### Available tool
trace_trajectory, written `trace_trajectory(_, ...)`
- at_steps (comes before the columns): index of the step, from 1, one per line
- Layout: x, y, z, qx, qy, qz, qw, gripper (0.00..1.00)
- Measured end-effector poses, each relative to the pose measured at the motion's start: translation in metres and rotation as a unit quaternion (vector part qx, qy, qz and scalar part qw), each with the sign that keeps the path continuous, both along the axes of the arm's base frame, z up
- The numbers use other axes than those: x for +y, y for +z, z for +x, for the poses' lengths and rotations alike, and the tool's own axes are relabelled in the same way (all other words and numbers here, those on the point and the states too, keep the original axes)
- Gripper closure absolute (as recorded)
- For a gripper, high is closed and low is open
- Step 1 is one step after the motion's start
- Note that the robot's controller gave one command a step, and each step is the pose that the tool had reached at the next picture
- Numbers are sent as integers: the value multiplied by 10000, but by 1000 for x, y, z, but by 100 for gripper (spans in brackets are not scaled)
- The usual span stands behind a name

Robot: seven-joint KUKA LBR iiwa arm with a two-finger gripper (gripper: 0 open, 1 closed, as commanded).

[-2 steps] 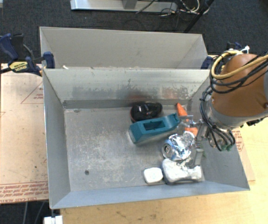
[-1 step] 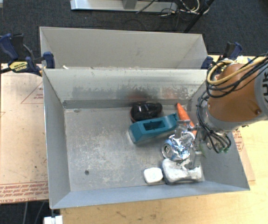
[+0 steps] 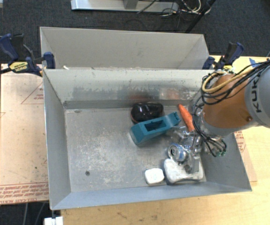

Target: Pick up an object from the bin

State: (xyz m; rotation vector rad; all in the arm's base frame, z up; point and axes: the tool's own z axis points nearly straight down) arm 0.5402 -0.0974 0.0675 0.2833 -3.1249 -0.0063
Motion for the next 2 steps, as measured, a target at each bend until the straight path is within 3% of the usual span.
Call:
trace_trajectory(1,-13,3,14,-27,480,1,9988,0)
trace_trajectory(2,-4,2,5,-33,38,-9,10000,0)
